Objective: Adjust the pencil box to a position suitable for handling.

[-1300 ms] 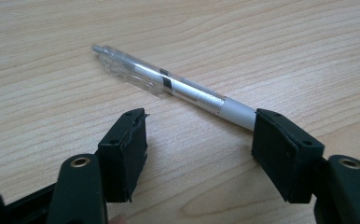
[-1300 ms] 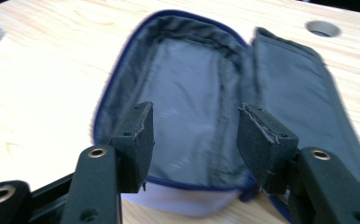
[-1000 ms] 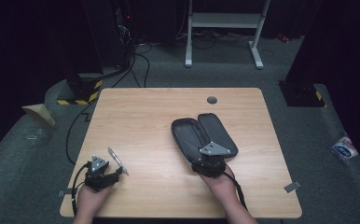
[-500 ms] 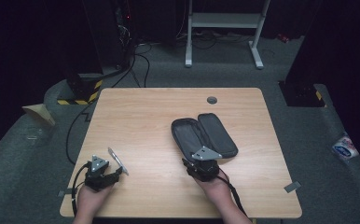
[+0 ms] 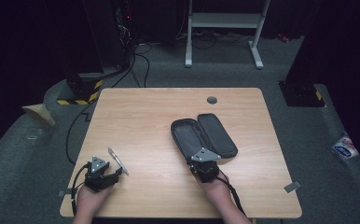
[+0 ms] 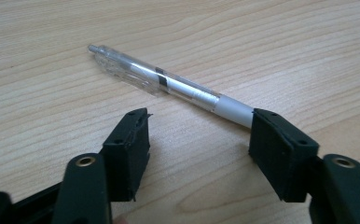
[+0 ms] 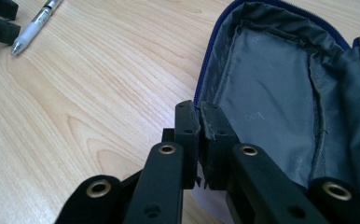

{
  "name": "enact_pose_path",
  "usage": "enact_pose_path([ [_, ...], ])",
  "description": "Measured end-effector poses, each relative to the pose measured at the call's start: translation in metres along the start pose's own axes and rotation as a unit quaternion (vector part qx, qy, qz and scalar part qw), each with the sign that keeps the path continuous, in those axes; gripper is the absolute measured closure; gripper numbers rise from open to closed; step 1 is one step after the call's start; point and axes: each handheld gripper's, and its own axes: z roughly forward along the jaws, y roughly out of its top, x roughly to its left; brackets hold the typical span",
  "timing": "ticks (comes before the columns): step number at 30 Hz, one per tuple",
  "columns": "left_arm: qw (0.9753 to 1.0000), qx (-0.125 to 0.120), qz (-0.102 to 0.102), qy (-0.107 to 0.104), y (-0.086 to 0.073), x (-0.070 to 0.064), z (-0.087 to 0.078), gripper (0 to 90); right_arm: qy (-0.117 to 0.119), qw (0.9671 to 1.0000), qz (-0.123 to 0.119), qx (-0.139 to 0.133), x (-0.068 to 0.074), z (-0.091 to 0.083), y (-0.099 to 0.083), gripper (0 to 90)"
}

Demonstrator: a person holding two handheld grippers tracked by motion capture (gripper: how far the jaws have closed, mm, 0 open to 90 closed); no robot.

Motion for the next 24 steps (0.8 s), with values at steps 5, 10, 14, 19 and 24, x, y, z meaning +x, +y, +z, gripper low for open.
enact_pose_path([
  [5,1.0000,-0.004,-0.004,-0.002,0.003,-0.001,-0.005,52.3,0.001,1.0000,-0.002,0.000,-0.002,-0.007,-0.005,86.4],
  [10,0.9996,-0.025,0.016,0.002,0.011,-0.016,-0.010,57.5,0.001,1.0000,-0.001,0.001,-0.003,-0.011,-0.009,86.3],
  [14,0.9991,-0.027,0.029,-0.017,0.018,-0.037,-0.008,58.8,0.002,1.0000,0.003,0.000,-0.007,-0.017,-0.013,86.1],
  [19,0.9979,-0.011,0.047,-0.043,0.022,-0.066,0.003,57.8,-0.002,1.0000,0.008,0.002,-0.014,-0.028,-0.020,86.0],
  [24,0.9964,-0.001,0.064,-0.056,0.021,-0.082,0.011,56.7,-0.006,0.9999,0.013,0.001,-0.019,-0.035,-0.024,85.5],
])
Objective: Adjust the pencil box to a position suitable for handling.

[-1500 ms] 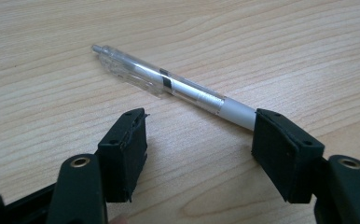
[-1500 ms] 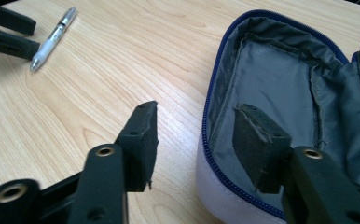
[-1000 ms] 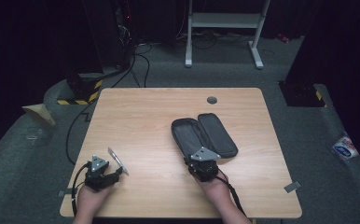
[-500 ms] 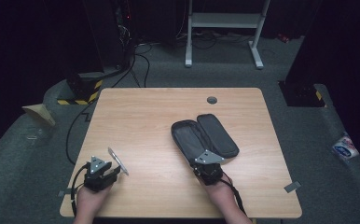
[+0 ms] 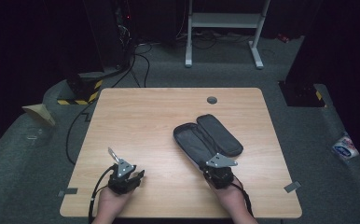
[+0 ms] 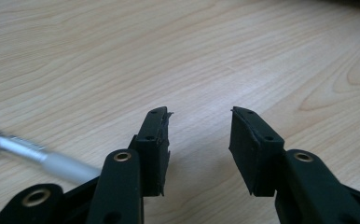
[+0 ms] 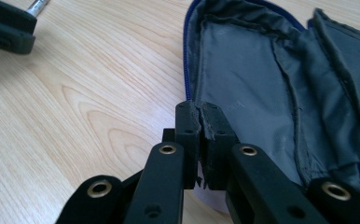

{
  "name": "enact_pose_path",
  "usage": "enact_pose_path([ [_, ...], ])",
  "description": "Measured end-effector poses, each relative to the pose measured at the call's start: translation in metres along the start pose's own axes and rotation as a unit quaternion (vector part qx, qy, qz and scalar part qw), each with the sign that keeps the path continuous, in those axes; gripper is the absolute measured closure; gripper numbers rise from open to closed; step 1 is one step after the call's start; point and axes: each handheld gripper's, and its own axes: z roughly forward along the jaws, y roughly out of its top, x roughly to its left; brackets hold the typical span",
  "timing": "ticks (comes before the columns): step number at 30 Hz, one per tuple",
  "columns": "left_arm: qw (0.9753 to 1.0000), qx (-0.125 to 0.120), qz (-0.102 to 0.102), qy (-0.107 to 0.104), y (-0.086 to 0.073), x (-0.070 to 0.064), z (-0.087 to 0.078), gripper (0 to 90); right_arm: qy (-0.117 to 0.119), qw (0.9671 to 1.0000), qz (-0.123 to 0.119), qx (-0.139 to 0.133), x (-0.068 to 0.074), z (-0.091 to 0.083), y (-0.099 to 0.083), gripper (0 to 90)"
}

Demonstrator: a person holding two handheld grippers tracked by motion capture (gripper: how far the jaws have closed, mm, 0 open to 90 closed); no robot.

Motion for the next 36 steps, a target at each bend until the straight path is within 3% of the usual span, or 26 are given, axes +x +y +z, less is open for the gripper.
enact_pose_path([
  [5,1.0000,0.003,0.007,-0.002,-0.001,-0.006,0.006,55.2,-0.009,0.9999,0.002,0.005,-0.008,-0.007,-0.009,84.6],
  [11,1.0000,-0.003,-0.008,-0.005,-0.003,-0.002,0.008,49.1,-0.029,0.9994,0.014,0.007,-0.023,-0.022,-0.021,82.4],
  [18,1.0000,-0.003,-0.004,-0.008,-0.003,-0.003,0.009,45.6,-0.053,0.9983,0.023,0.006,-0.039,-0.034,-0.031,78.2],
  [29,0.9999,-0.003,-0.001,-0.010,-0.002,-0.003,0.010,43.4,-0.077,0.9958,0.049,0.006,-0.057,-0.041,-0.035,69.4],
  [33,0.9999,-0.002,-0.001,-0.011,-0.002,-0.003,0.010,43.1,-0.058,0.9969,0.051,-0.015,-0.059,-0.048,-0.029,60.8],
  [36,0.9999,-0.002,0.000,-0.011,-0.002,-0.003,0.010,43.0,-0.077,0.9942,0.066,-0.038,-0.061,-0.053,-0.023,53.9],
])
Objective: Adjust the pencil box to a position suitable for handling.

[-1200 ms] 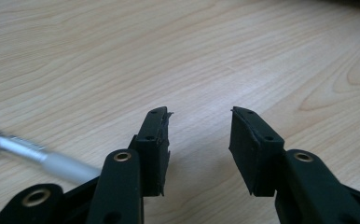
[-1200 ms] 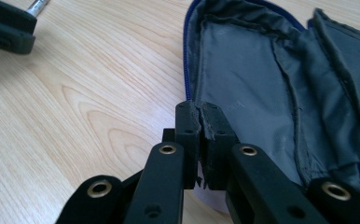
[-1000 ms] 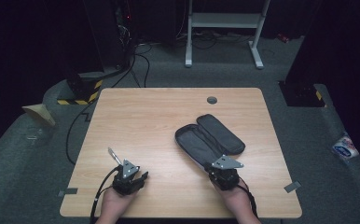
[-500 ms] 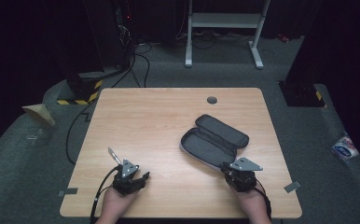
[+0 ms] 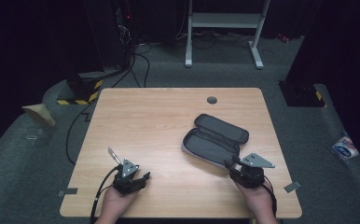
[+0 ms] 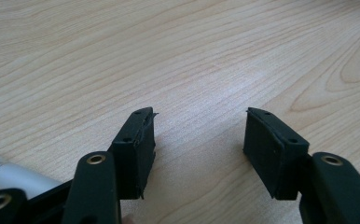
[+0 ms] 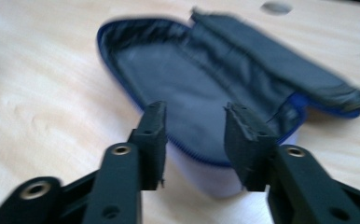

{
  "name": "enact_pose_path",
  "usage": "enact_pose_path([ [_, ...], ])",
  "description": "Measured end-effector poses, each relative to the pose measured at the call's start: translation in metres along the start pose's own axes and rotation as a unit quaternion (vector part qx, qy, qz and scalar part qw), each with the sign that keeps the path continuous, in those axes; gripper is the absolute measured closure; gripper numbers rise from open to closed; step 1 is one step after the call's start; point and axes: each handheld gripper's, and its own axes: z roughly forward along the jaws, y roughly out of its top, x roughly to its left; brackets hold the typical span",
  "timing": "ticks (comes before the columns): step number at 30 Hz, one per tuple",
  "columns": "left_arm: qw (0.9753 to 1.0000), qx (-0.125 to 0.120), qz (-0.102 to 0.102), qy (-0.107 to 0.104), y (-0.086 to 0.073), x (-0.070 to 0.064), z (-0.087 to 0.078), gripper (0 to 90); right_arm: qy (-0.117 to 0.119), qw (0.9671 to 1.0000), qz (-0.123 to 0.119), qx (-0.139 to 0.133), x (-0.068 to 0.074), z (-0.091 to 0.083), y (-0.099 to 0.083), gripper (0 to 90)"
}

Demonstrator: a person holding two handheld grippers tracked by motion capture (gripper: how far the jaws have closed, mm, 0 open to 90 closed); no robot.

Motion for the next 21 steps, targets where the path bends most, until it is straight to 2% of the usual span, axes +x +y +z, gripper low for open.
enact_pose_path([
  [3,1.0000,0.000,0.000,0.000,0.000,0.000,0.000,43.0,-0.031,0.9992,0.024,-0.010,-0.008,0.003,0.002,49.2],
  [5,1.0000,-0.002,-0.001,0.000,0.000,0.000,0.000,43.0,-0.050,0.9978,0.043,-0.005,-0.015,0.007,0.001,48.2],
  [7,1.0000,-0.001,-0.001,0.000,0.000,0.000,0.000,43.0,-0.060,0.9965,0.058,0.003,-0.020,0.010,-0.001,47.3],
  [13,1.0000,-0.001,-0.001,0.000,0.000,0.000,0.000,42.8,-0.072,0.9947,0.067,0.030,-0.023,0.017,-0.008,46.2],
  [18,1.0000,0.001,0.001,0.000,0.000,0.000,-0.001,42.4,-0.069,0.9936,0.078,0.045,-0.024,0.022,-0.012,46.8],
  [21,1.0000,0.001,0.002,-0.004,0.000,0.000,0.000,41.9,-0.072,0.9925,0.081,0.056,-0.025,0.025,-0.014,50.2],
])
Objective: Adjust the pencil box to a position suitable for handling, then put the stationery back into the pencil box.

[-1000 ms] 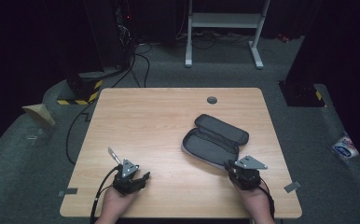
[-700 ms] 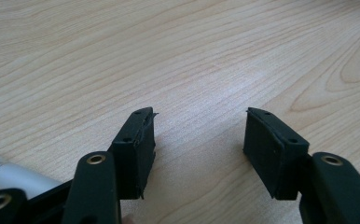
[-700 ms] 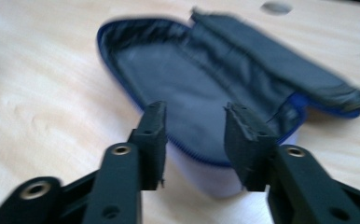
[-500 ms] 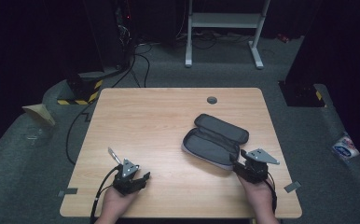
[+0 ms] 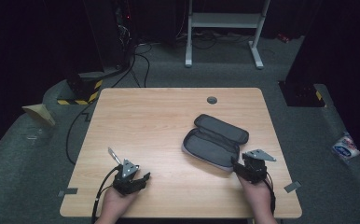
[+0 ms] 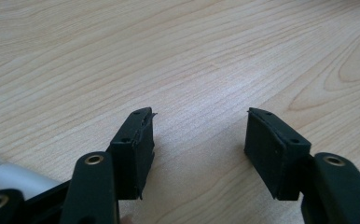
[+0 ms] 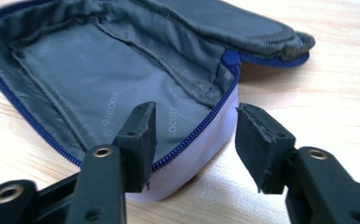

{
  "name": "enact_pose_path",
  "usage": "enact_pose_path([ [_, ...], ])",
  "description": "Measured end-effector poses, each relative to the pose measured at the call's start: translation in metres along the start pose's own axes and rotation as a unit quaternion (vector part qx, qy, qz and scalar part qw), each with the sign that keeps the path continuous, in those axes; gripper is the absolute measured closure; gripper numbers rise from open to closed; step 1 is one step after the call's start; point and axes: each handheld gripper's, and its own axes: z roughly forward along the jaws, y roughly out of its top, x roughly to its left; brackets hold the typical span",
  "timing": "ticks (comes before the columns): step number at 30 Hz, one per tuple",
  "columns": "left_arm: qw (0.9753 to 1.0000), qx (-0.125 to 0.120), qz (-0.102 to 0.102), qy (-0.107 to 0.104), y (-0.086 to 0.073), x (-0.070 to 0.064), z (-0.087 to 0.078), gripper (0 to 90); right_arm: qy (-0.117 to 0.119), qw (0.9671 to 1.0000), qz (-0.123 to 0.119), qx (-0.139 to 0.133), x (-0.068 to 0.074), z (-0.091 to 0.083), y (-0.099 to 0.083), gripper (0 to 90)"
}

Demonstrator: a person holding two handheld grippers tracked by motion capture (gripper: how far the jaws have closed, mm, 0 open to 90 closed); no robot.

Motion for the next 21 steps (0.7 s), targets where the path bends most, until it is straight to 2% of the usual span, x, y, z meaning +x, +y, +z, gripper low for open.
enact_pose_path([
  [8,1.0000,-0.001,0.001,-0.003,0.0006,-0.0005,0.0010,41.7,-0.007,0.9999,0.008,0.012,-0.0054,0.0015,-0.0051,62.2],
  [12,1.0000,-0.001,0.000,-0.003,0.0009,-0.0008,0.0013,41.6,-0.007,0.9999,0.007,0.010,-0.0082,0.0015,-0.0056,65.2],
  [21,1.0000,0.000,0.001,-0.004,0.0007,-0.0009,0.0009,41.9,-0.008,0.9999,-0.009,0.011,-0.0059,0.0049,-0.0032,70.0],
])
